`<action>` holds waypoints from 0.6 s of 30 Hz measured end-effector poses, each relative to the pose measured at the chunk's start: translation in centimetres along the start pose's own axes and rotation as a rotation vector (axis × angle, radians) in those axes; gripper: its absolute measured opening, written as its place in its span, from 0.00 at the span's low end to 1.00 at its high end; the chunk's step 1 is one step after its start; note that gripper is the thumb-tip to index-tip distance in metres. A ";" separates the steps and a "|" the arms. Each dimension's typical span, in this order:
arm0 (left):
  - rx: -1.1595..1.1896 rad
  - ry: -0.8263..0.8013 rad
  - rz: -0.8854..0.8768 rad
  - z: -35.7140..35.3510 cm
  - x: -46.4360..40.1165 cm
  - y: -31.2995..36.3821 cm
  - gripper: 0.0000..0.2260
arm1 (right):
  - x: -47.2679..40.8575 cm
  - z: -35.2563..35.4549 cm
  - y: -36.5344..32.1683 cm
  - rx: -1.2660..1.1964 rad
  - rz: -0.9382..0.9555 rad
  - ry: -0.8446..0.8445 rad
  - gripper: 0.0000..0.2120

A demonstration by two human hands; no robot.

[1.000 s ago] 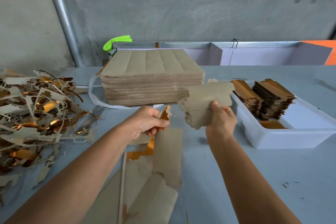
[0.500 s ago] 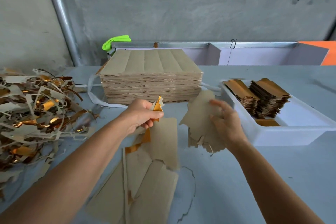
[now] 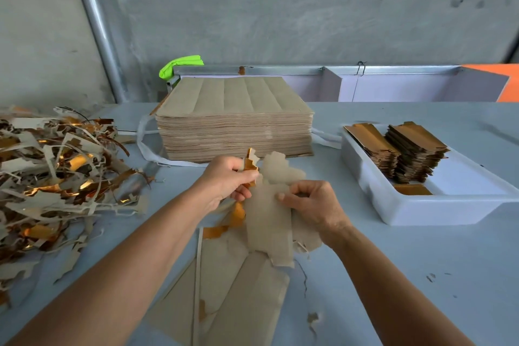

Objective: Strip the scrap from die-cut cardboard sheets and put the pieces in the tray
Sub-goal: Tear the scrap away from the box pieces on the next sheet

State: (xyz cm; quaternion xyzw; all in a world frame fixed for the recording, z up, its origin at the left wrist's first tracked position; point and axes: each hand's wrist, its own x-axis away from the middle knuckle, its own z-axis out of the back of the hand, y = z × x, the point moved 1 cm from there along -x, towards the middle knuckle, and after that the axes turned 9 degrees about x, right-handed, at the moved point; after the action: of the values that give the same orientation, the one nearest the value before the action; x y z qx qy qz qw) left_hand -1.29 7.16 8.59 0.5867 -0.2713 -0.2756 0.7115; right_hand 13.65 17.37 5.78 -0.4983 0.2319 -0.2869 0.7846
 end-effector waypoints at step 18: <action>-0.345 -0.262 -0.016 -2.1 2.9 -3.5 0.25 | 0.7 2.0 1.5 -0.461 -0.091 0.328 0.16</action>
State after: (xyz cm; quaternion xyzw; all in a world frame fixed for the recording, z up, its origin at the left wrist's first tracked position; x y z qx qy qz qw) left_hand 2.03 5.99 4.99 0.4175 -0.3055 -0.3977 0.7577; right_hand 15.80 18.68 5.16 -0.6205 0.3922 -0.3382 0.5889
